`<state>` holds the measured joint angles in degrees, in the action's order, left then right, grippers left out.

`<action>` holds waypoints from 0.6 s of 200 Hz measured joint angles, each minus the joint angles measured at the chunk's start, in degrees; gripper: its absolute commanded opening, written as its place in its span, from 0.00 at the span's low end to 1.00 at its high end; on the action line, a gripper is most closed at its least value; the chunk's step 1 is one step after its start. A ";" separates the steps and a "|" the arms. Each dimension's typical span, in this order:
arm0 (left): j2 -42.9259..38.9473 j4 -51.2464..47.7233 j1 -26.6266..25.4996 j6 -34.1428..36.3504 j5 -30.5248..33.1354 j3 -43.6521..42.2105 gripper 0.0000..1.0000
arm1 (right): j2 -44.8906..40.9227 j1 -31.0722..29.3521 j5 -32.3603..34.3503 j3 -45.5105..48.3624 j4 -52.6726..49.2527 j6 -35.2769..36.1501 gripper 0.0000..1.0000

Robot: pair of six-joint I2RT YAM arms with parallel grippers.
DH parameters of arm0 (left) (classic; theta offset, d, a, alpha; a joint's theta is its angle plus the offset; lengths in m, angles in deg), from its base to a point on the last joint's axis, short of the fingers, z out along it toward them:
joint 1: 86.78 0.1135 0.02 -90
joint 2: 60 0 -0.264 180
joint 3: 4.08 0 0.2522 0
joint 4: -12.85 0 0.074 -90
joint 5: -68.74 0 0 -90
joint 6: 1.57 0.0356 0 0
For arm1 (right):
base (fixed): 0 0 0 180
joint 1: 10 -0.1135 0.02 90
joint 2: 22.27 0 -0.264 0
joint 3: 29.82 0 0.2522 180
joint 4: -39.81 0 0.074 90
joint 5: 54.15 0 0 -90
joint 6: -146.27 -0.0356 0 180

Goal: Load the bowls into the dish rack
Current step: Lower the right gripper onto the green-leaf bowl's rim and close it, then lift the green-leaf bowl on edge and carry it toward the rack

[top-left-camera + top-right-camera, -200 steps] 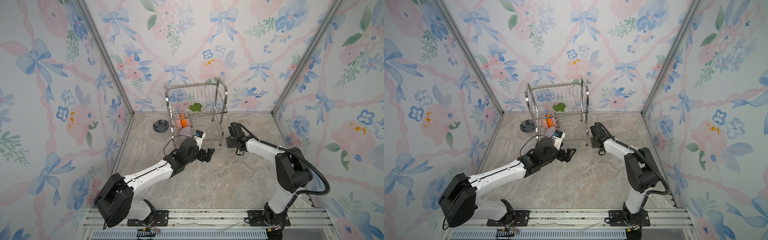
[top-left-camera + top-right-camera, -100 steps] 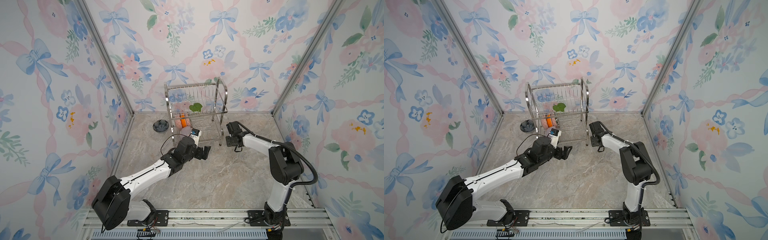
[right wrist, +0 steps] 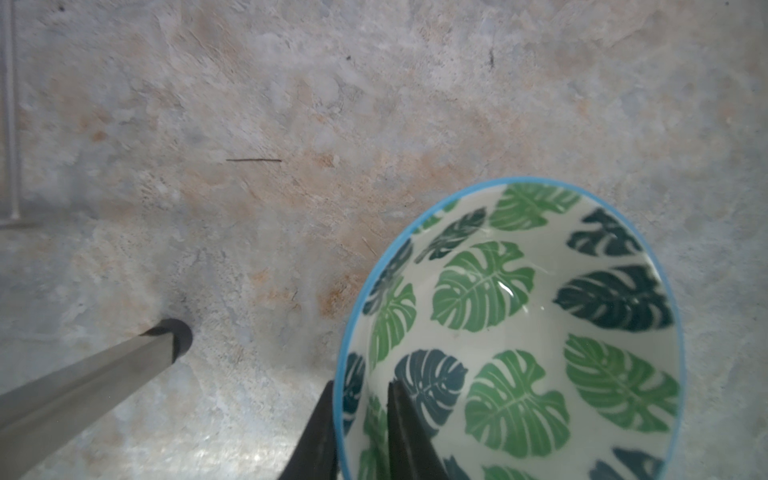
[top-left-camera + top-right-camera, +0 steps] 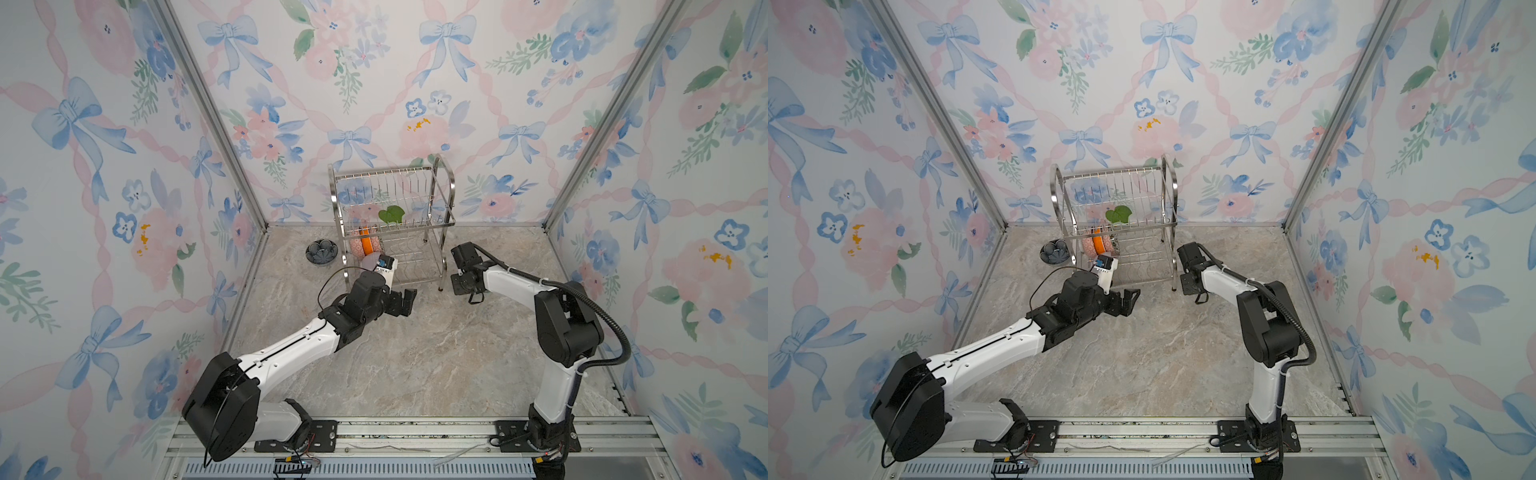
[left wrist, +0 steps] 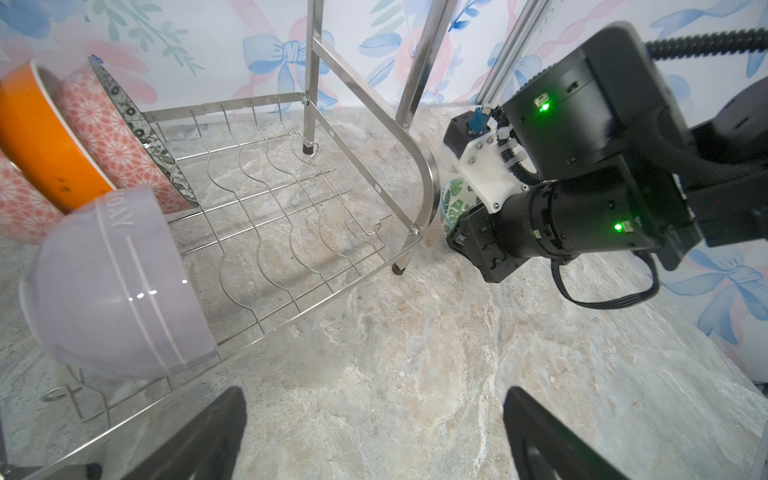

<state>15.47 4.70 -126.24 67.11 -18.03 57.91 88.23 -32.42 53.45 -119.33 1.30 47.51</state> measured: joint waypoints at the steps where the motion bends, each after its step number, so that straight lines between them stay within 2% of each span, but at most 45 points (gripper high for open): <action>1: -0.02 0.00 0.04 0.00 0.00 0.00 0.98 | 0.00 0.00 0.00 0.00 0.00 -0.02 0.17; 16: -0.79 -0.22 0.79 -0.39 0.00 0.00 0.98 | 0.00 0.04 -0.02 0.00 -0.28 -0.04 0.16; 67: -3.52 -1.33 2.78 -0.61 -0.02 0.00 0.98 | -2.21 1.03 1.20 0.39 0.02 0.02 0.00; 93: -4.20 -2.01 3.93 -0.87 -0.02 -0.02 0.98 | -3.54 1.05 0.24 1.66 0.52 -0.48 0.00; 120: -4.81 -3.15 6.14 -1.33 0.00 -0.13 0.98 | -7.82 1.05 -4.11 5.25 1.05 -2.60 0.00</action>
<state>10.66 1.55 -120.10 65.77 -18.03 57.78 80.41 -31.37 49.34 -114.08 2.34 44.91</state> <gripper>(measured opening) 0.980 0.089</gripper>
